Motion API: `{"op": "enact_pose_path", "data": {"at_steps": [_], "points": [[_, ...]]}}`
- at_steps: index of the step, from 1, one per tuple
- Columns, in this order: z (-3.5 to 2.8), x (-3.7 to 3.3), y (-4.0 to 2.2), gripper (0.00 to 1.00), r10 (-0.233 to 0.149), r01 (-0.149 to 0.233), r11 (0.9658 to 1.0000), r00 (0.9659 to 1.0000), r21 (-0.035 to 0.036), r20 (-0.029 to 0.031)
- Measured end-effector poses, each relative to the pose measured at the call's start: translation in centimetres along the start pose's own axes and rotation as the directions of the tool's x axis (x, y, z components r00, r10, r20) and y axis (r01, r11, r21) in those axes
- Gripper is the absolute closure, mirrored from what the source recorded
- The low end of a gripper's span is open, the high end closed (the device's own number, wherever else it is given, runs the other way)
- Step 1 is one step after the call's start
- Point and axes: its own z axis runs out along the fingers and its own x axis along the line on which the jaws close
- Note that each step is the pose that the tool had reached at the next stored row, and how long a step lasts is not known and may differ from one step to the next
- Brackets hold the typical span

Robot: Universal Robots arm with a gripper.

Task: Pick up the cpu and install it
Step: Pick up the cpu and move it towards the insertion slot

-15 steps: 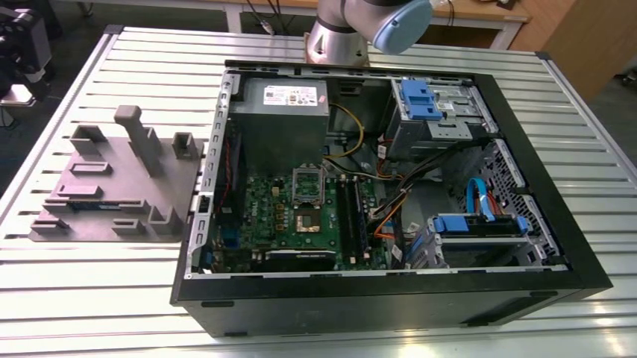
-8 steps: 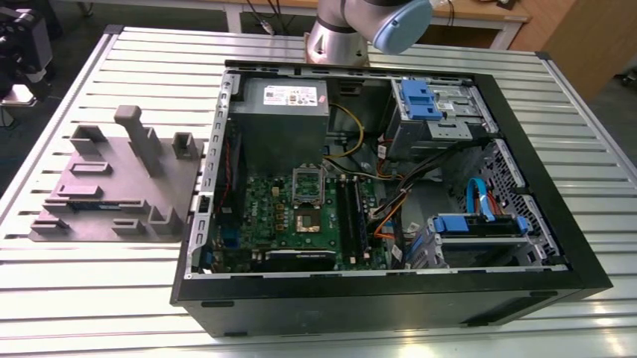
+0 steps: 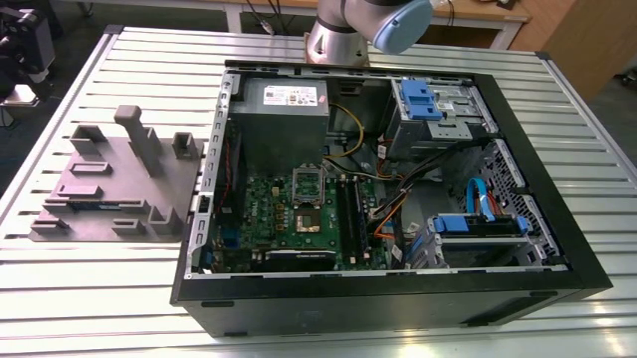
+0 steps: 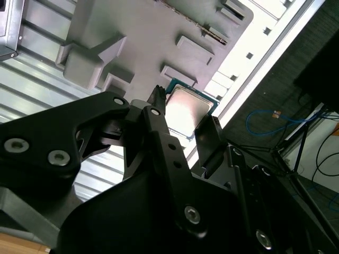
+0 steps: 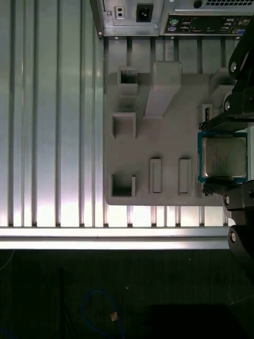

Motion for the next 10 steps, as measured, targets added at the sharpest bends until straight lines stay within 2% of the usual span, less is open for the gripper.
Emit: {"op": "enact_pose_path", "data": {"at_steps": [4,10], "points": [[-0.13,-0.02,0.00,0.53,0.000,0.000,1.0000,1.0000,0.0001,-0.0002],[-0.76,-0.03,0.01,0.53,0.000,0.000,1.0000,1.0000,0.0000,-0.0001]]}}
